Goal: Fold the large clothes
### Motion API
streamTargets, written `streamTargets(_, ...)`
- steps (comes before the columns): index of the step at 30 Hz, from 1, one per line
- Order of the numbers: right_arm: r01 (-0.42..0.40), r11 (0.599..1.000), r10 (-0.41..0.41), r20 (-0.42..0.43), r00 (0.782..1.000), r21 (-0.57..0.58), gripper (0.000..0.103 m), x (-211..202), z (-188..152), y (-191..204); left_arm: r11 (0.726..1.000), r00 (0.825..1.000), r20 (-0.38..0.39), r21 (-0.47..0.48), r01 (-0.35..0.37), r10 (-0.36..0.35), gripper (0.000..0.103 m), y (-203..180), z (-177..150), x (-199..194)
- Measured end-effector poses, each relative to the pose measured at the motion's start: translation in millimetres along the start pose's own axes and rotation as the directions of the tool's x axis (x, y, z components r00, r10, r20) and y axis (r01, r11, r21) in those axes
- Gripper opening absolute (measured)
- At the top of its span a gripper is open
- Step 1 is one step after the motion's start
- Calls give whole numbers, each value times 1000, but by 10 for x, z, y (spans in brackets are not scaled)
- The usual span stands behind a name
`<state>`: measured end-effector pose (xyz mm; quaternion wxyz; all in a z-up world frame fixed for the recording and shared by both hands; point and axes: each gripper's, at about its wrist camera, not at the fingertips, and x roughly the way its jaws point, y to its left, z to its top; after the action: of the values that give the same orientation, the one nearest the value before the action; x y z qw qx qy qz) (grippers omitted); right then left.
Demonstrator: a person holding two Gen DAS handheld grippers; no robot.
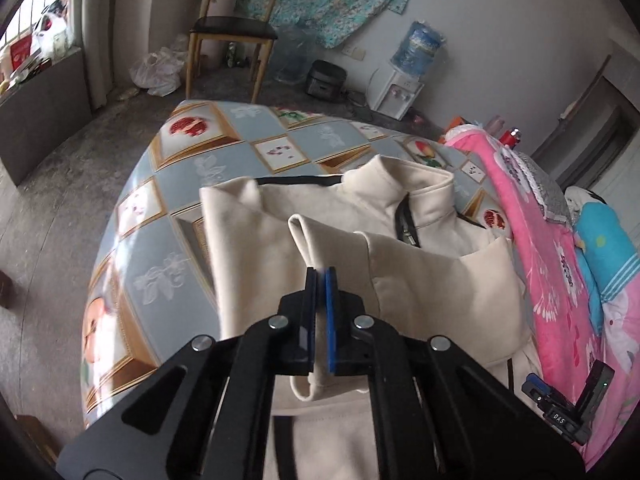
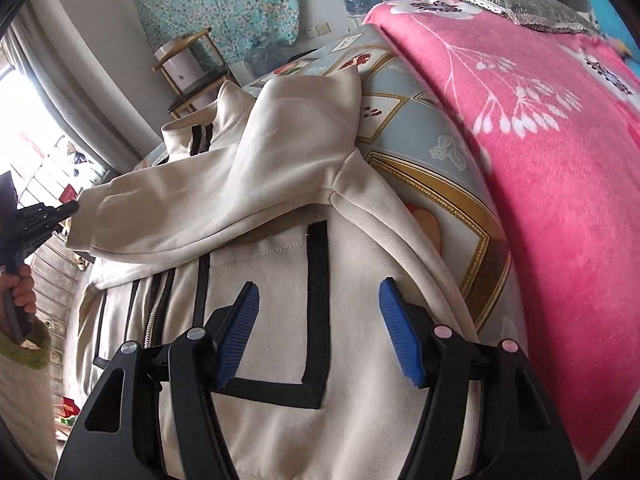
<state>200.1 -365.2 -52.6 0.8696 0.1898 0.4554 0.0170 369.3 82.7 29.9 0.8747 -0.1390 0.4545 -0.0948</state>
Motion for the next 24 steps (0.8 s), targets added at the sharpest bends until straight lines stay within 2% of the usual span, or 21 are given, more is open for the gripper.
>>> streamTargets(3, 5, 1000, -5, -18, 1000, 1, 61, -35, 30, 26, 997, 994, -82, -20, -76, 74, 4, 210, -116, 248)
streamTargets(5, -41, 999, 42, -14, 999, 20, 61, -145, 141, 43, 995, 987, -130, -35, -98, 92, 4, 356, -235, 413)
streamTargets(7, -77, 997, 76, 9, 997, 31, 61, -275, 340, 61, 993, 985, -146, -55, -101, 92, 4, 445, -321, 500)
streamTargets(10, -74, 997, 73, 27, 997, 32, 61, -344, 770, 113, 993, 987, -134, -61, -99, 90, 4, 470, -363, 500)
streamTargets(13, -62, 997, 62, -16, 998, 48, 61, -43, 1211, 82, 993, 987, -122, -44, -114, 108, 4, 438, -373, 494)
streamTargets(17, 55, 995, -48, -94, 994, 78, 61, 580, 1599, -89, 991, 986, -112, -23, -130, 127, 4, 418, -398, 503)
streamTargets(19, 95, 991, -83, -120, 989, 99, 50, 778, 1674, -151, 991, 985, -109, -11, -134, 132, 4, 407, -397, 513)
streamTargets(20, 88, 990, -73, -135, 988, 111, 48, 869, 1703, -174, 991, 985, -107, -5, -136, 135, 4, 402, -397, 515)
streamTargets(21, 78, 990, -62, -136, 989, 114, 41, 916, 1713, -181, 990, 985, -105, 3, -139, 138, 4, 396, -399, 513)
streamTargets(23, 54, 993, -38, -144, 989, 109, 22, 971, 1720, -150, 990, 985, -95, 21, -140, 142, 4, 386, -413, 506)
streamTargets(24, 51, 994, -38, -135, 990, 100, 5, 959, 1724, -133, 990, 986, -92, 24, -140, 141, 4, 389, -419, 504)
